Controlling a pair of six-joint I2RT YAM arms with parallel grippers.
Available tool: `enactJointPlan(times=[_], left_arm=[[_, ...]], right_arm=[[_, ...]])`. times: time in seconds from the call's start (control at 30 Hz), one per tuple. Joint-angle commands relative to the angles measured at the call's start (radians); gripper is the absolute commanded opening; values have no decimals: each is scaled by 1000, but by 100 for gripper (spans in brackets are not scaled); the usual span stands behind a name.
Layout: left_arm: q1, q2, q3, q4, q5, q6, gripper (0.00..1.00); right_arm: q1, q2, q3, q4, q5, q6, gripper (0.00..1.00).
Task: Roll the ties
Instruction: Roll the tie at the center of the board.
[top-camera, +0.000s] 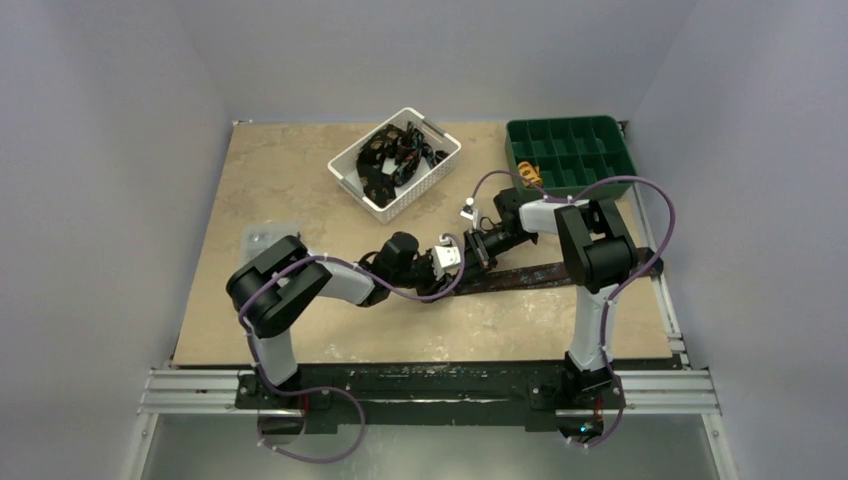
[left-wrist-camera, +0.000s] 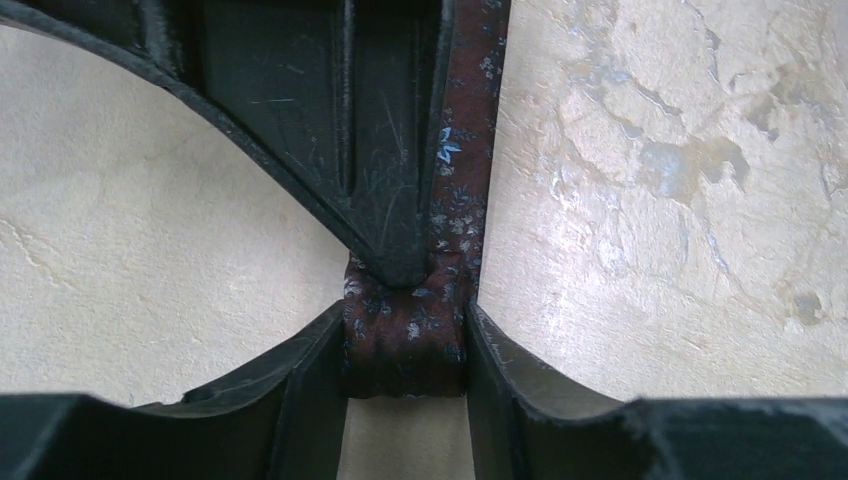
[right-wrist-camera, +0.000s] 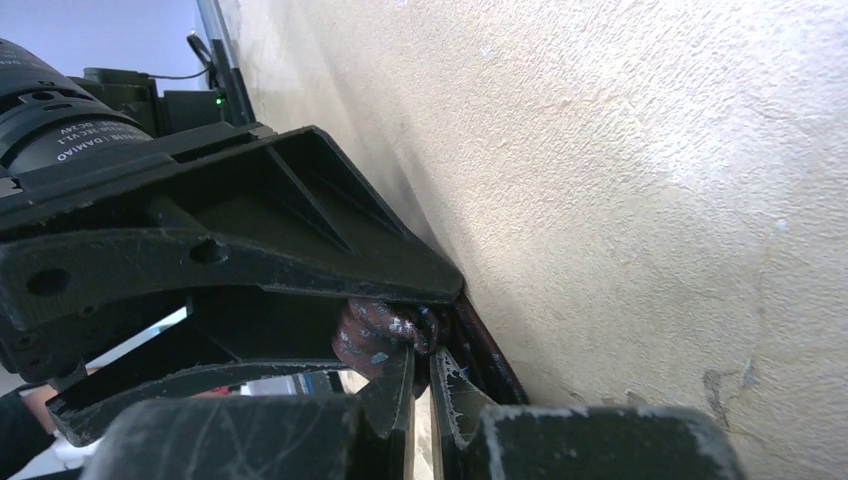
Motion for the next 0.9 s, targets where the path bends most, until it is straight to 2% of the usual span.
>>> enactJointPlan(times=[0.0, 0.2, 0.27, 0.37, 0.57, 0.77, 0.87], left_arm=[[-1, 25, 5, -4, -25, 25, 36], [-3, -35, 73, -238, -147, 112, 11], [-4, -52, 114, -401, -158, 188, 8], [-2, -73, 125, -500, -155, 258, 6], [-7, -50, 183, -627, -151, 279, 6], [-7, -31, 200, -655, -140, 290, 8], [-7, -27, 207, -669, -137, 297, 8]], right_arm=[[6, -5, -27, 31, 177, -76, 0], [8, -9, 23, 3, 116, -75, 1], [6, -9, 69, -32, 81, -76, 14], [1, -36, 109, -75, 56, -72, 27], [-10, -115, 106, -121, -15, -47, 30], [13, -98, 62, 44, -69, 146, 41], [31, -85, 36, 118, -74, 230, 43]])
